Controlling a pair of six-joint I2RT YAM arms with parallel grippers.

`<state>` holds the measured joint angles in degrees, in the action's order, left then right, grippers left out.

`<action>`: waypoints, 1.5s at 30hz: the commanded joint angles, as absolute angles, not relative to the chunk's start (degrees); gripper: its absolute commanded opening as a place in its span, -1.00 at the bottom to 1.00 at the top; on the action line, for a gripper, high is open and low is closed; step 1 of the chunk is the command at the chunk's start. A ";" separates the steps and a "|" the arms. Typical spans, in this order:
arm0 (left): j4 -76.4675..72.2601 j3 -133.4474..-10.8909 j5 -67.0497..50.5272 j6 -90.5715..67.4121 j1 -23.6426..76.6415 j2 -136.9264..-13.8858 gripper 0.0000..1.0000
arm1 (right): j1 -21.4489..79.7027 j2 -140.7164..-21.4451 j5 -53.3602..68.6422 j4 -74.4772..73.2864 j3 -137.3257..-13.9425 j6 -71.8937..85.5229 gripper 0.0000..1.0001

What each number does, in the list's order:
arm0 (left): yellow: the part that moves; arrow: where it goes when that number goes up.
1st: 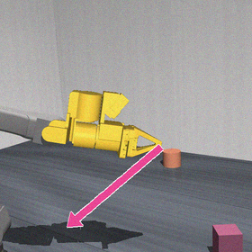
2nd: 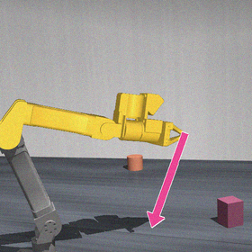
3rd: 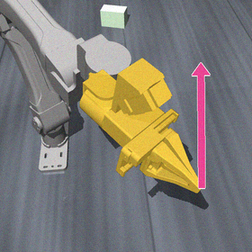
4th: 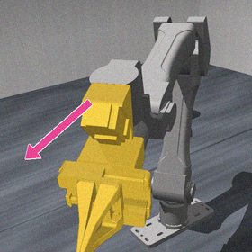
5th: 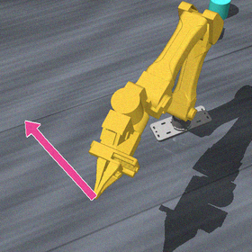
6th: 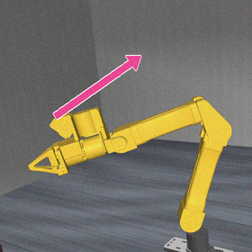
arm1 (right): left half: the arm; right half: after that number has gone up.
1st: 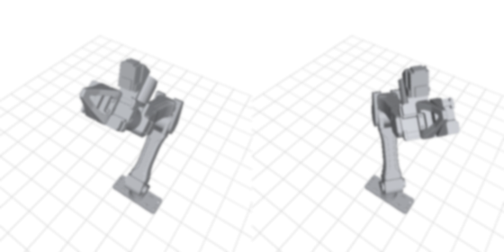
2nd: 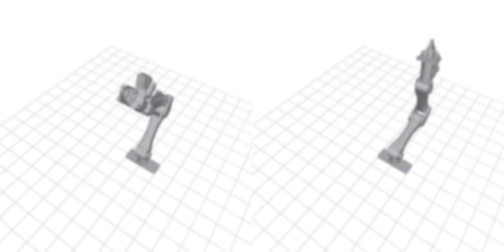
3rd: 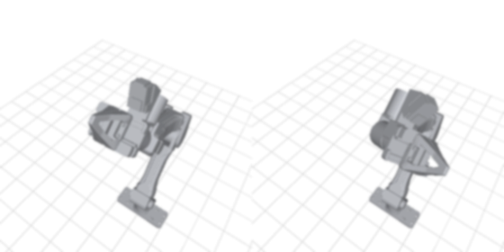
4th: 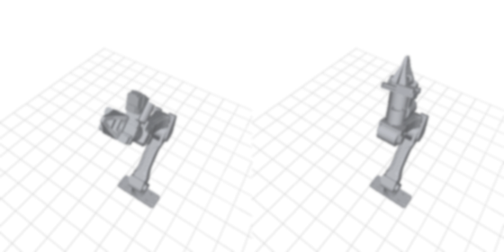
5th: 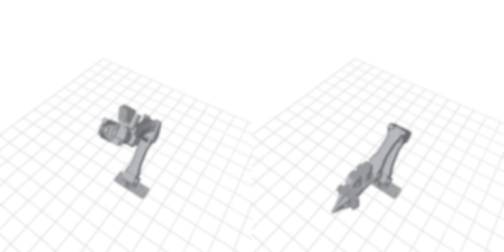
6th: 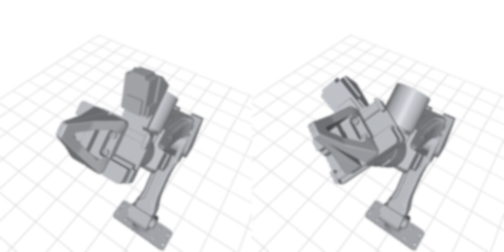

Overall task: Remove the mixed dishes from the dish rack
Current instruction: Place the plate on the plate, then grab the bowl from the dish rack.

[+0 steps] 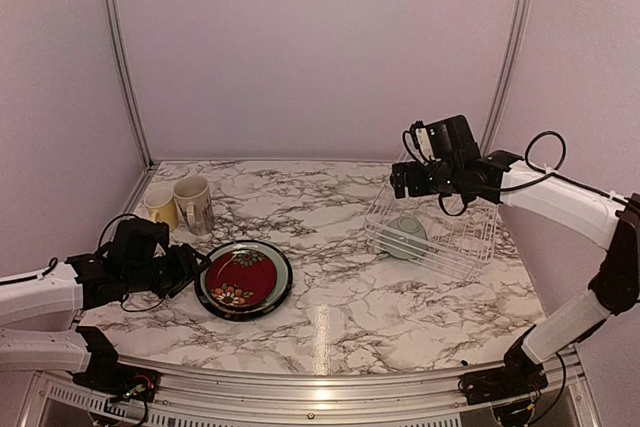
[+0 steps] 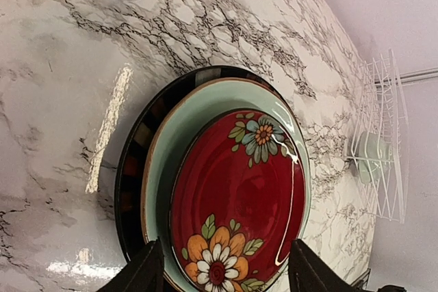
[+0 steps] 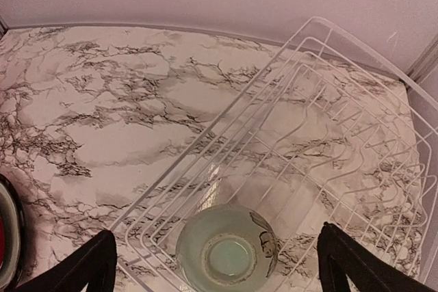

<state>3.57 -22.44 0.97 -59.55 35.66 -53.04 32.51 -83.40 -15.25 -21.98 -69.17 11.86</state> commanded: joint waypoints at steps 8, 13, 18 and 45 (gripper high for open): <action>10.03 -27.36 3.72 -55.37 35.42 -46.90 0.40 | 22.49 -93.59 -3.13 -42.42 -75.80 10.77 0.95; 9.91 -28.18 3.13 -55.06 35.42 -44.26 0.49 | 22.77 -94.19 2.23 -39.20 -74.50 10.18 0.94; 9.89 -27.65 2.97 -55.16 35.42 -43.05 0.56 | 25.10 -98.23 -4.83 -39.51 -75.45 9.77 0.93; 8.44 -27.47 0.70 -55.92 35.51 -44.03 0.59 | 27.14 -97.65 -6.64 -36.04 -73.07 12.21 -0.12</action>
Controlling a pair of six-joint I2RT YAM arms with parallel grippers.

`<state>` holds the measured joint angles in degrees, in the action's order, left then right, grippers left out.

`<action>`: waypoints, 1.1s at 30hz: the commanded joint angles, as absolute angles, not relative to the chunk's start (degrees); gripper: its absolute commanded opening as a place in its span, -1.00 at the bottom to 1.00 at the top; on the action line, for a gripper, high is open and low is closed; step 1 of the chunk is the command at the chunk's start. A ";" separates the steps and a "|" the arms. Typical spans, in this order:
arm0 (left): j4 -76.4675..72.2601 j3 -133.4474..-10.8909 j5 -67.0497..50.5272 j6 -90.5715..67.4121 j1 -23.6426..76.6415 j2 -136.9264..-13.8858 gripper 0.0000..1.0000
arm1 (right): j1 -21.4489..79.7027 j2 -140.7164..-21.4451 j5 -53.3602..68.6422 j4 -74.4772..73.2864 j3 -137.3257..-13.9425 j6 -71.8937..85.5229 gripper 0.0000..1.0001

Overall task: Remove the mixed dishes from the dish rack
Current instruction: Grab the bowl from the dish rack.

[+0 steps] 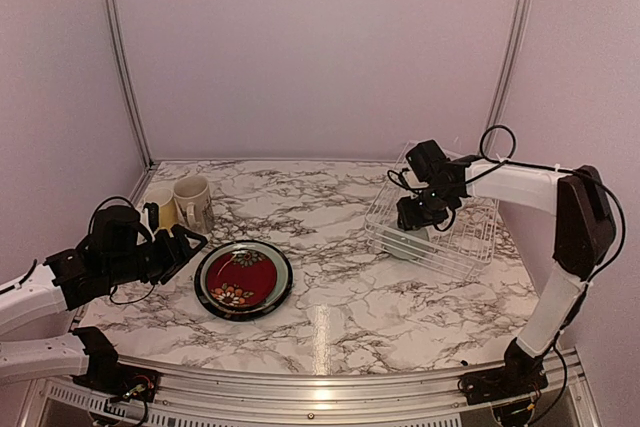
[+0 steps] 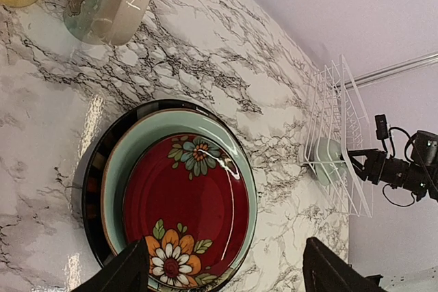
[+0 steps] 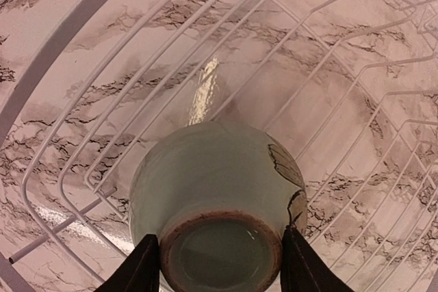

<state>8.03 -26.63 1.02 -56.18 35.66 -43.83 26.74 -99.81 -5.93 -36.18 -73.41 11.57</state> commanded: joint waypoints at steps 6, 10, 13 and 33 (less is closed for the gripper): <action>8.26 -27.68 0.31 -55.81 35.51 -44.56 0.59 | 27.08 -96.38 -8.66 -35.00 -73.11 12.43 -0.26; 8.47 -27.95 0.26 -55.81 35.51 -44.43 0.60 | 27.01 -95.29 -9.39 -34.43 -73.88 13.31 -0.42; 8.61 -27.90 0.26 -55.81 35.51 -44.13 0.60 | 26.92 -93.55 -10.12 -33.07 -73.73 13.85 -0.55; 2.62 -28.08 -5.71 -57.11 35.68 -45.31 0.66 | 23.47 -77.65 -2.52 -18.27 -67.71 15.60 -1.00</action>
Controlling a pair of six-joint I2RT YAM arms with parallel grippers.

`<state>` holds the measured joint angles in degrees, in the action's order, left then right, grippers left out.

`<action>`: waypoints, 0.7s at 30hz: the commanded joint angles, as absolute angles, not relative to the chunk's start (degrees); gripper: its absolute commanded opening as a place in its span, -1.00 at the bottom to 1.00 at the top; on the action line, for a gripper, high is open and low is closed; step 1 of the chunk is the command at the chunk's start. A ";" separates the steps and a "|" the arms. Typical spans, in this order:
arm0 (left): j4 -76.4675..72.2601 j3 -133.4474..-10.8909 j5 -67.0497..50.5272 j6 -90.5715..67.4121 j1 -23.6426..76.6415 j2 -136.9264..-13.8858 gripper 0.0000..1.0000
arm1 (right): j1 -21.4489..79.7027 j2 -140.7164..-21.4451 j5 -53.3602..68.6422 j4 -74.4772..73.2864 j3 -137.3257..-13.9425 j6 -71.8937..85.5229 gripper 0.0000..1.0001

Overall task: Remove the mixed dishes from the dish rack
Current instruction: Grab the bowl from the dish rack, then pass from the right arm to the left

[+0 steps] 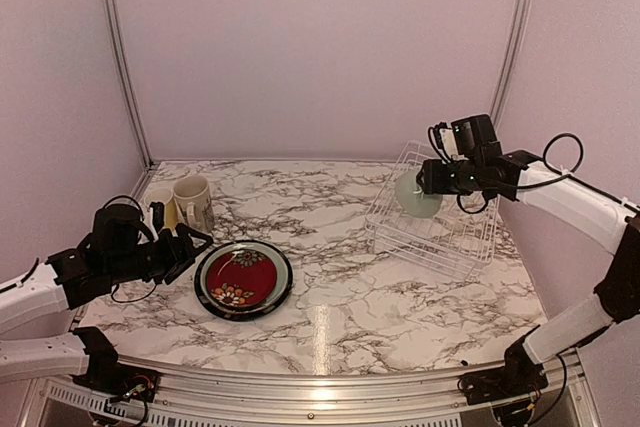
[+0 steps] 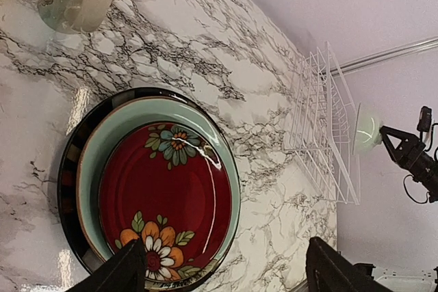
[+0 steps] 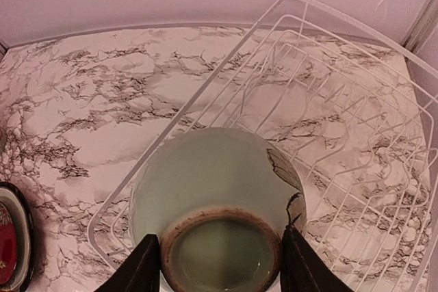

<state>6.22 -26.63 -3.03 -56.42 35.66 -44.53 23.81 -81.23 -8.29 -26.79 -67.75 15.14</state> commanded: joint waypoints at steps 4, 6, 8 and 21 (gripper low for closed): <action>-3.48 -27.66 -8.46 -58.54 35.68 -45.95 0.66 | 23.60 -74.74 6.82 -13.06 -66.51 16.23 -1.00; -6.11 -27.82 -9.59 -58.96 35.83 -46.78 0.67 | 23.91 -73.65 9.96 -11.21 -66.36 16.79 -1.00; -8.66 -28.22 -10.53 -59.31 36.06 -47.95 0.68 | 24.68 -73.10 12.66 -9.59 -66.56 17.73 -1.00; -32.40 -28.71 -17.60 -63.61 37.79 -54.99 0.72 | 37.15 -80.71 28.03 8.39 -65.78 28.76 -1.00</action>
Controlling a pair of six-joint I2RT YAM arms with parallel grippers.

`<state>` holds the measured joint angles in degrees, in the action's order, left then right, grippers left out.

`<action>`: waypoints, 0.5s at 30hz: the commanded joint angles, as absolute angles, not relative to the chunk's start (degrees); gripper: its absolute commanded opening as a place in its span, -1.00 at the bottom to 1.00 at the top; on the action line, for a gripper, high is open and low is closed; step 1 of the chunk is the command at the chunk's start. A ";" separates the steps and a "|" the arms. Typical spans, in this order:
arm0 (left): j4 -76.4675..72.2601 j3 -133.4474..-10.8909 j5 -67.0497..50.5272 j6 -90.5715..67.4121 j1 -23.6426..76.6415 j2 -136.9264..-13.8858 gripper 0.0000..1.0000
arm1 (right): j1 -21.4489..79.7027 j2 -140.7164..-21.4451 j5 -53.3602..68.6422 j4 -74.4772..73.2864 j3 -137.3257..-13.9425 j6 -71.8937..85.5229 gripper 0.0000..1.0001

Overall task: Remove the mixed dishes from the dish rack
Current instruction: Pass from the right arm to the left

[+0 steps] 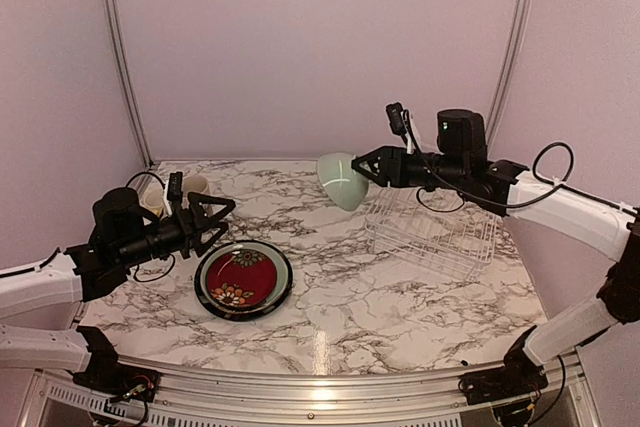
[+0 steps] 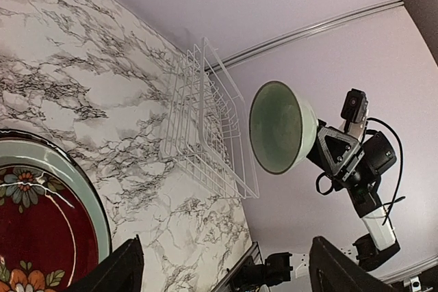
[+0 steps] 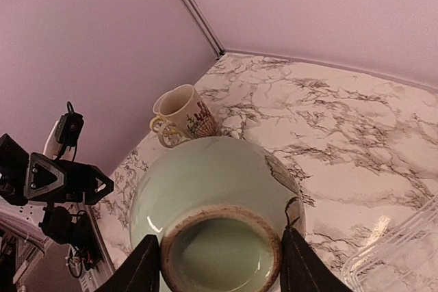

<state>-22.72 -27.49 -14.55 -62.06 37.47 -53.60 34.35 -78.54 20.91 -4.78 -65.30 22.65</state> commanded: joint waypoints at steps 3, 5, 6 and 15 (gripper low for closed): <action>-34.86 -28.15 -18.05 -64.52 37.88 -55.77 0.72 | 39.72 -83.60 30.98 13.16 -65.95 32.32 -1.00; -35.78 -27.81 -18.13 -64.95 37.95 -56.21 0.72 | 41.41 -86.04 32.75 15.54 -66.44 34.23 -1.00; -36.48 -27.71 -18.20 -65.21 37.97 -56.40 0.72 | 42.07 -87.11 33.47 16.82 -66.63 35.12 -1.00; -41.90 -26.87 -20.67 -68.05 38.05 -58.61 0.64 | 46.78 -95.14 37.59 24.21 -70.26 40.22 -1.00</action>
<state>-36.60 -27.49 -18.65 -66.46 37.80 -57.82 45.58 -94.32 34.17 14.74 -65.52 36.69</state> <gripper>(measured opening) 0.831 0.516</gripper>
